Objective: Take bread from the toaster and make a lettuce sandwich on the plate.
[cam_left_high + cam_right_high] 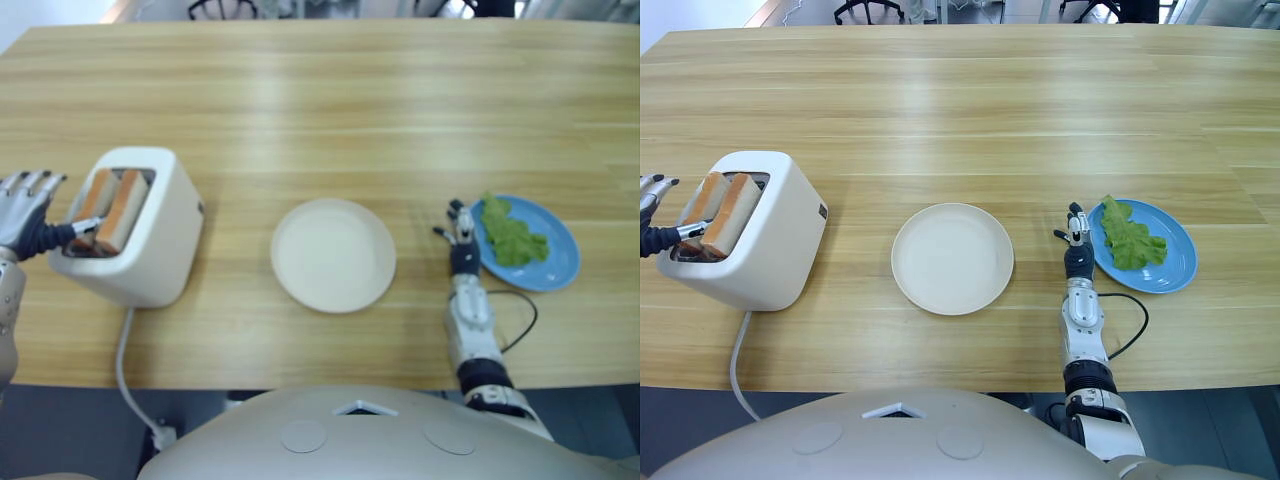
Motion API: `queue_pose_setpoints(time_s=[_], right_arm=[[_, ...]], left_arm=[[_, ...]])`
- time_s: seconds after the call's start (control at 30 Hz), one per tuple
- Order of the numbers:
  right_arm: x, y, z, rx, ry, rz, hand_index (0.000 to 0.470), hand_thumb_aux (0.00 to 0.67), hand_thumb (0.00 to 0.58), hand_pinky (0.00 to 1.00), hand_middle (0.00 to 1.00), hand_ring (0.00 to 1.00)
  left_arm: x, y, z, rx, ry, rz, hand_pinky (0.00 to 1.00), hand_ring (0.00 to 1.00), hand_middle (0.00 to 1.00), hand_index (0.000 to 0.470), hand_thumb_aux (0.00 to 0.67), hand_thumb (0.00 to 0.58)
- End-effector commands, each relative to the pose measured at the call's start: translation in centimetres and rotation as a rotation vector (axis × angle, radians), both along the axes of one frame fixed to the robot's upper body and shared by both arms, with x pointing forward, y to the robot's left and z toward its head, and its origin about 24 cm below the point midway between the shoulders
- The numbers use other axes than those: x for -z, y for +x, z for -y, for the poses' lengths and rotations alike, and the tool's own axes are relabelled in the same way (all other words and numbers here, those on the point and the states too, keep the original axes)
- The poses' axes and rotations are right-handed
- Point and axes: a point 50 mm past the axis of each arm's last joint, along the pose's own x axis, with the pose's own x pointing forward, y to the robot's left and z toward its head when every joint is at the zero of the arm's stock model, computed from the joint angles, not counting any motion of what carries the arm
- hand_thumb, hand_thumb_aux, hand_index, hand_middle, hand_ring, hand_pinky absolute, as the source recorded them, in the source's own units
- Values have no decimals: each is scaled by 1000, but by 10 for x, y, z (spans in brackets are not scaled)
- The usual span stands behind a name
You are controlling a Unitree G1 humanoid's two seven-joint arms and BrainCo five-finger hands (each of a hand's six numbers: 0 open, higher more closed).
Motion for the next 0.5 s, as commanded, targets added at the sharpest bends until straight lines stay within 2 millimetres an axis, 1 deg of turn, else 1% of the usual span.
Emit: queue_pose_setpoints(time_s=[0.03,0.07,0.1,0.13,0.17,0.2,0.47,0.5], right_arm=[[10,-8,3,20,7,-67,0,0,0,0,0,0],[10,-8,3,20,7,-67,0,0,0,0,0,0],[10,-8,3,21,6,-68,0,0,0,0,0,0],[10,-8,3,22,6,-68,0,0,0,0,0,0],[10,-9,3,23,6,-68,0,0,0,0,0,0],[10,-9,4,24,6,-68,0,0,0,0,0,0],[10,-10,4,26,6,-73,0,0,0,0,0,0],[11,-10,3,27,6,-73,0,0,0,0,0,0]], left_arm=[[14,-1,6,34,-20,-72,0,0,0,195,284,387],[13,-1,7,39,-22,-69,0,0,0,195,284,387],[13,0,8,43,-26,-67,0,0,0,278,405,489],[13,0,9,46,-29,-66,0,0,0,346,504,545],[12,0,9,51,-34,-64,0,0,0,346,504,545],[12,0,10,57,-39,-63,0,0,0,460,670,580],[7,2,15,87,-49,-27,0,0,0,460,670,580],[6,2,15,89,-52,-19,31,31,31,460,670,580]])
